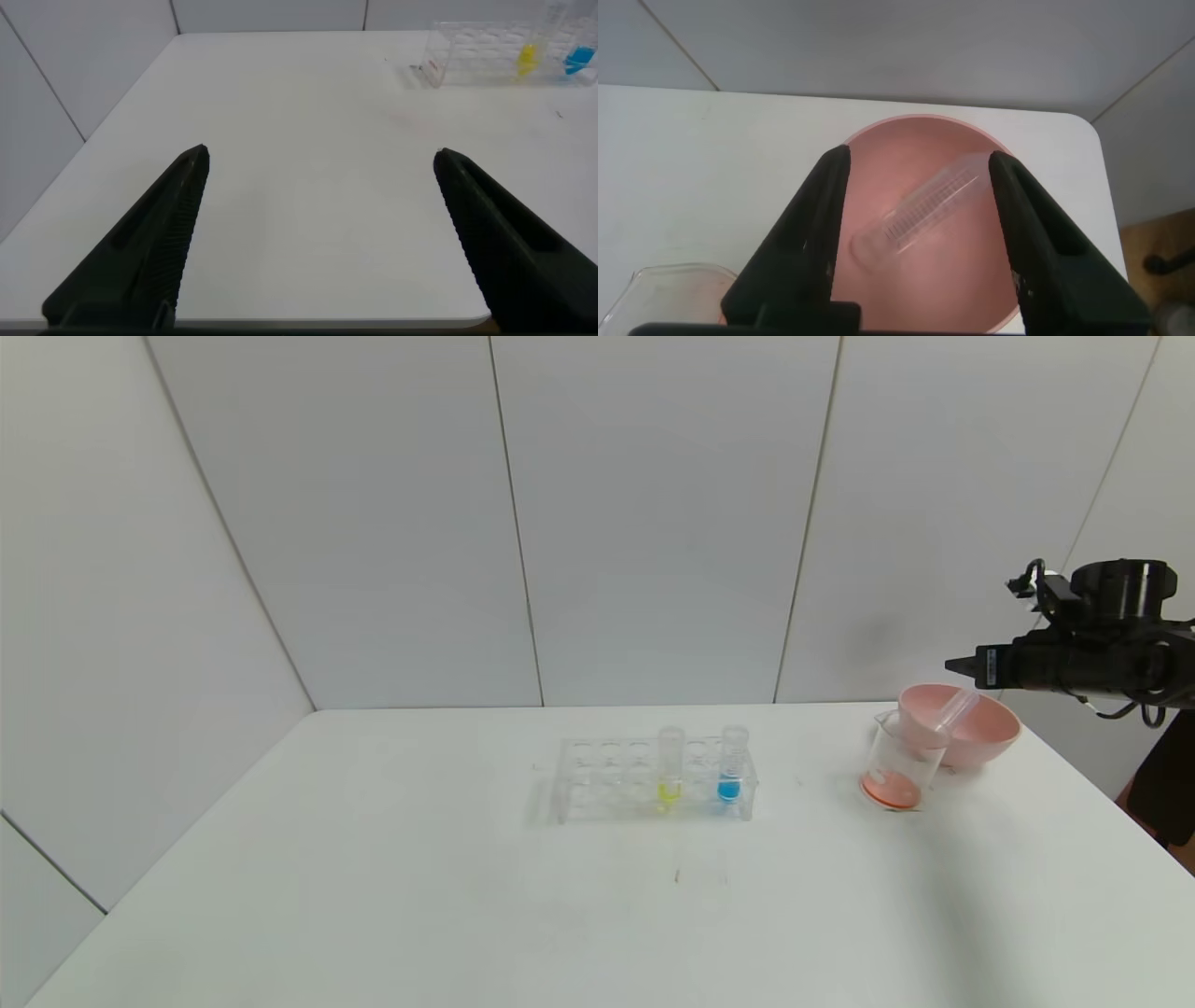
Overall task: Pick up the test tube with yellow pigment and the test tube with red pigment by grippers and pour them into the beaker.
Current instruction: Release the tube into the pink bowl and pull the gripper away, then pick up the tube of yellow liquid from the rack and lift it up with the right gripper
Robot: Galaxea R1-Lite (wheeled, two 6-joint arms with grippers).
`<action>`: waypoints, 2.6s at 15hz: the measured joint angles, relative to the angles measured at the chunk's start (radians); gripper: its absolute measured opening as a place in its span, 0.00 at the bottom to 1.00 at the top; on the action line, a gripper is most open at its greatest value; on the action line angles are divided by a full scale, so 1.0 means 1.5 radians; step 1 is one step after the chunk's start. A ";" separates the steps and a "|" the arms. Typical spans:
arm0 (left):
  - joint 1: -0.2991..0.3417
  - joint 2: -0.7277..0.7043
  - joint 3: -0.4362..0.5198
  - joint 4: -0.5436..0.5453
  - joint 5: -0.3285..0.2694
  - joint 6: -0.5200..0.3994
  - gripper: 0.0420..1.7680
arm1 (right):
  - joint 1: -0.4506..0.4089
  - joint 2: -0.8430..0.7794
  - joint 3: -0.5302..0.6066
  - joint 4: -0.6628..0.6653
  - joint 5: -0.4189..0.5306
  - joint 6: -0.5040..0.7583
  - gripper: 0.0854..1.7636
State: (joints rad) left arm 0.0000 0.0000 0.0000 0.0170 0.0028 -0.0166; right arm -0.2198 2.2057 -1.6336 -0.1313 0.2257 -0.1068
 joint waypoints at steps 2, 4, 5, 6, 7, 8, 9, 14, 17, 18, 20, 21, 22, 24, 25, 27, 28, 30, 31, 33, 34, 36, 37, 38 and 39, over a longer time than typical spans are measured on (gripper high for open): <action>0.000 0.000 0.000 0.000 0.000 0.000 0.97 | 0.000 -0.001 -0.001 0.000 -0.001 0.000 0.69; 0.000 0.000 0.000 0.000 0.000 0.000 0.97 | 0.000 -0.008 -0.001 0.001 -0.001 0.000 0.75; 0.000 0.000 0.000 0.000 0.000 0.000 0.97 | 0.000 -0.014 0.001 0.002 -0.001 0.001 0.78; 0.000 0.000 0.000 0.000 0.000 0.000 0.97 | -0.001 -0.023 0.003 0.005 -0.001 0.003 0.80; 0.000 0.000 0.000 0.000 0.000 0.000 0.97 | 0.000 -0.035 0.006 0.011 -0.001 0.004 0.82; 0.000 0.000 0.000 0.000 0.000 0.000 0.97 | 0.000 -0.049 0.013 0.014 -0.001 0.004 0.84; 0.000 0.000 0.000 0.000 0.000 0.000 0.97 | 0.003 -0.066 0.028 0.015 -0.001 0.005 0.85; 0.000 0.000 0.000 0.000 0.000 0.000 0.97 | 0.036 -0.183 0.154 0.015 0.000 0.009 0.91; 0.000 0.000 0.000 0.000 0.000 0.000 0.97 | 0.057 -0.273 0.249 0.013 0.000 0.012 0.93; 0.000 0.000 0.000 0.000 0.000 0.000 0.97 | 0.062 -0.307 0.283 0.013 -0.001 0.014 0.93; 0.000 0.000 0.000 0.000 0.000 0.000 0.97 | 0.069 -0.374 0.352 0.013 0.000 0.021 0.94; 0.000 0.000 0.000 0.000 0.000 0.000 0.97 | 0.071 -0.411 0.391 0.013 -0.001 0.027 0.94; 0.000 0.000 0.000 0.000 0.000 0.000 0.97 | 0.072 -0.447 0.427 0.013 0.000 0.035 0.95; 0.000 0.000 0.000 0.000 0.000 0.000 0.97 | 0.078 -0.520 0.498 0.014 -0.002 0.051 0.95; 0.000 0.000 0.000 0.000 0.000 0.000 0.97 | 0.083 -0.559 0.535 0.015 -0.008 0.058 0.95; 0.000 0.000 0.000 0.000 0.000 0.000 0.97 | 0.104 -0.632 0.603 0.015 -0.030 0.066 0.96; 0.000 0.000 0.000 0.000 0.000 0.000 0.97 | 0.119 -0.665 0.631 0.015 -0.046 0.068 0.96; 0.000 0.000 0.000 0.000 0.000 0.000 0.97 | 0.168 -0.723 0.678 0.016 -0.084 0.080 0.96; 0.000 0.000 0.000 0.000 0.000 0.000 0.97 | 0.199 -0.743 0.693 0.017 -0.114 0.092 0.96; 0.000 0.000 0.000 0.000 0.000 0.000 0.97 | 0.281 -0.767 0.714 0.017 -0.191 0.131 0.96; 0.000 0.000 0.000 0.000 0.000 0.000 0.97 | 0.328 -0.773 0.720 0.017 -0.235 0.154 0.96; 0.000 0.000 0.000 0.000 0.000 0.000 0.97 | 0.435 -0.772 0.727 0.017 -0.337 0.202 0.96; 0.000 0.000 0.000 0.000 0.000 0.000 0.97 | 0.489 -0.766 0.728 0.016 -0.385 0.229 0.96; 0.000 0.000 0.000 0.000 0.000 0.000 0.97 | 0.543 -0.753 0.728 0.015 -0.432 0.258 0.96; 0.000 0.000 0.000 0.000 0.000 0.000 0.97 | 0.600 -0.735 0.726 0.012 -0.480 0.291 0.96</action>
State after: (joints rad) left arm 0.0000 0.0000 0.0000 0.0170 0.0028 -0.0166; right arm 0.6796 1.1036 -0.5453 -0.1128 -0.4949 0.3291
